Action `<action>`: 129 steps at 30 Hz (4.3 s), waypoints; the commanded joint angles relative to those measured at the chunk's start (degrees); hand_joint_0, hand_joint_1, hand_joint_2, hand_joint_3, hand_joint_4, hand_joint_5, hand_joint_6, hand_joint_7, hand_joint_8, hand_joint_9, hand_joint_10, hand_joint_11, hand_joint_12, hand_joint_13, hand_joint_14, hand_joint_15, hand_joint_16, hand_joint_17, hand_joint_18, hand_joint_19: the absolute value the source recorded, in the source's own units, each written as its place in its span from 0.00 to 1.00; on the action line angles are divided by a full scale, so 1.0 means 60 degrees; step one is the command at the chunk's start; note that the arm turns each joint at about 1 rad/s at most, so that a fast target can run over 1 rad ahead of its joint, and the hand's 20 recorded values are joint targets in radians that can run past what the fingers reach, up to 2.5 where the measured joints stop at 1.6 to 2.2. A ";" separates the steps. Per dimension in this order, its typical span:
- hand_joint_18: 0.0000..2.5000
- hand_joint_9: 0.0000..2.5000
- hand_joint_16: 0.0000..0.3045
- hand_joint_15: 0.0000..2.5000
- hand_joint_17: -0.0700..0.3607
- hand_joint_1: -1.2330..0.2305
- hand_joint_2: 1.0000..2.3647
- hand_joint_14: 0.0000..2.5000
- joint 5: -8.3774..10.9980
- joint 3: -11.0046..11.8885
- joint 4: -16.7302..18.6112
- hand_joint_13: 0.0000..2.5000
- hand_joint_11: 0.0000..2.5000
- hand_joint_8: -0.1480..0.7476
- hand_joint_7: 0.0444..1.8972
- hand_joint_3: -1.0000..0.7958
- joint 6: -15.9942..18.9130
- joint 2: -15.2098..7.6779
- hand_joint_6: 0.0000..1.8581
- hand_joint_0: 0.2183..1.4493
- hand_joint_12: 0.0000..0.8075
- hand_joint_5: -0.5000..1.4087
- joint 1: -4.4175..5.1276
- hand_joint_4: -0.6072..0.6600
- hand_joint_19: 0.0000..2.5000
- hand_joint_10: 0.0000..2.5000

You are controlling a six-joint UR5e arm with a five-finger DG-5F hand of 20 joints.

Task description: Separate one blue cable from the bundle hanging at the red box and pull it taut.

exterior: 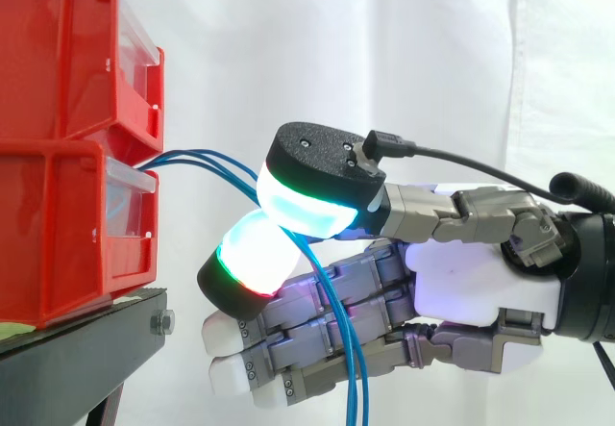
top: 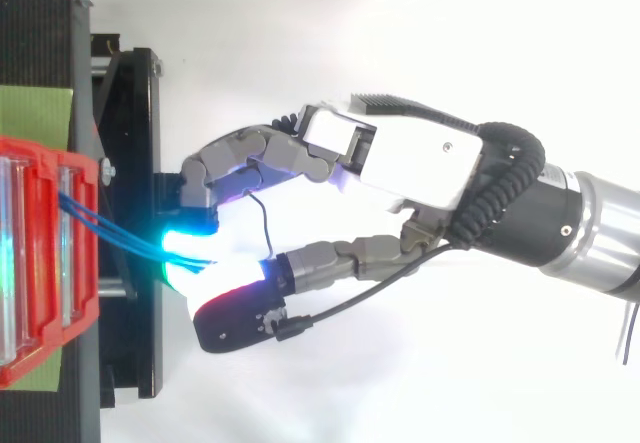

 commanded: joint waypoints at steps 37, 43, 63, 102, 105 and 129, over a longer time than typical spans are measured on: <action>0.24 0.34 0.17 0.15 0.43 0.26 0.00 0.01 -0.0069 0.0006 -0.1065 0.32 0.24 0.52 0.50 0.28 0.0316 0.0372 0.47 0.22 0.45 0.16 -0.0058 0.63 0.16 0.01; 0.24 0.35 0.17 0.15 0.43 0.34 0.00 0.01 -0.0069 0.0006 -0.1226 0.33 0.24 0.53 0.51 0.28 0.0316 0.0431 0.46 0.22 0.45 0.16 -0.0058 0.62 0.16 0.01; 0.23 0.35 0.16 0.16 0.42 0.36 0.02 0.01 -0.0054 0.0006 -0.1285 0.32 0.24 0.52 0.60 0.42 0.0316 0.0431 0.48 0.32 0.45 0.16 -0.0073 0.59 0.18 0.01; 0.25 0.35 0.18 0.16 0.45 0.41 0.00 0.01 -0.0054 0.0006 -0.1285 0.33 0.24 0.52 0.52 0.28 0.0316 0.0431 0.44 0.23 0.46 0.16 -0.0058 0.61 0.18 0.01; 0.24 0.36 0.17 0.16 0.43 0.45 0.00 0.01 -0.0054 0.0006 -0.1285 0.33 0.24 0.51 0.54 0.28 0.0316 0.0445 0.44 0.26 0.45 0.16 -0.0058 0.60 0.19 0.01; 0.23 0.34 0.17 0.17 0.43 0.33 0.00 0.01 -0.0054 0.0006 -0.1285 0.32 0.25 0.50 0.55 0.28 0.0316 0.0431 0.46 0.29 0.43 0.15 -0.0073 0.59 0.19 0.01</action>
